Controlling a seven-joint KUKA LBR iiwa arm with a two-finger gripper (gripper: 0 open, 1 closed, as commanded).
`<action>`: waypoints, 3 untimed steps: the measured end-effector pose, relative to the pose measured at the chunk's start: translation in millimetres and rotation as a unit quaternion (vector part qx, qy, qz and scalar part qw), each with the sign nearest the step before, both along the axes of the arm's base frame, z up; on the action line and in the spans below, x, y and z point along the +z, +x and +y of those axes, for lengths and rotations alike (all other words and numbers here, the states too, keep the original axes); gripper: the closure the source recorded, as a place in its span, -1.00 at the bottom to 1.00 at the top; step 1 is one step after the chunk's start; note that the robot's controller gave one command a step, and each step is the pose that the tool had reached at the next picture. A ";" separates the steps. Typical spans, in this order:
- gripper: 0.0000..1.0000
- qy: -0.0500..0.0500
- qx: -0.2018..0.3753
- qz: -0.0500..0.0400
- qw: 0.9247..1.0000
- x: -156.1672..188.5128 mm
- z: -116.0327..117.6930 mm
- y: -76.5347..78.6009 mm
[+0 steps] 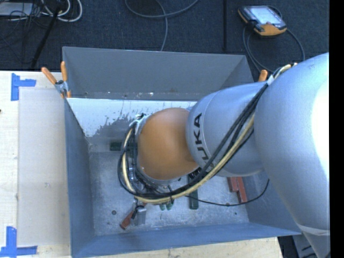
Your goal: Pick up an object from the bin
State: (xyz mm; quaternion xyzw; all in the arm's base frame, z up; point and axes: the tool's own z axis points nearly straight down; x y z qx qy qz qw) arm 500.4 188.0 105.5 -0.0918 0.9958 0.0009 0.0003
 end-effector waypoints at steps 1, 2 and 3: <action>1.00 -0.001 0.004 0.002 1.000 -35.0 -68.1 27.2; 1.00 -0.001 0.004 0.002 1.000 -35.1 -68.2 27.2; 1.00 0.000 0.095 0.000 0.996 -35.0 -81.5 2.1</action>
Offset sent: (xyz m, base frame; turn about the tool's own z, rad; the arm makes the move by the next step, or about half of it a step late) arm 0.0000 0.0000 0.0000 0.0000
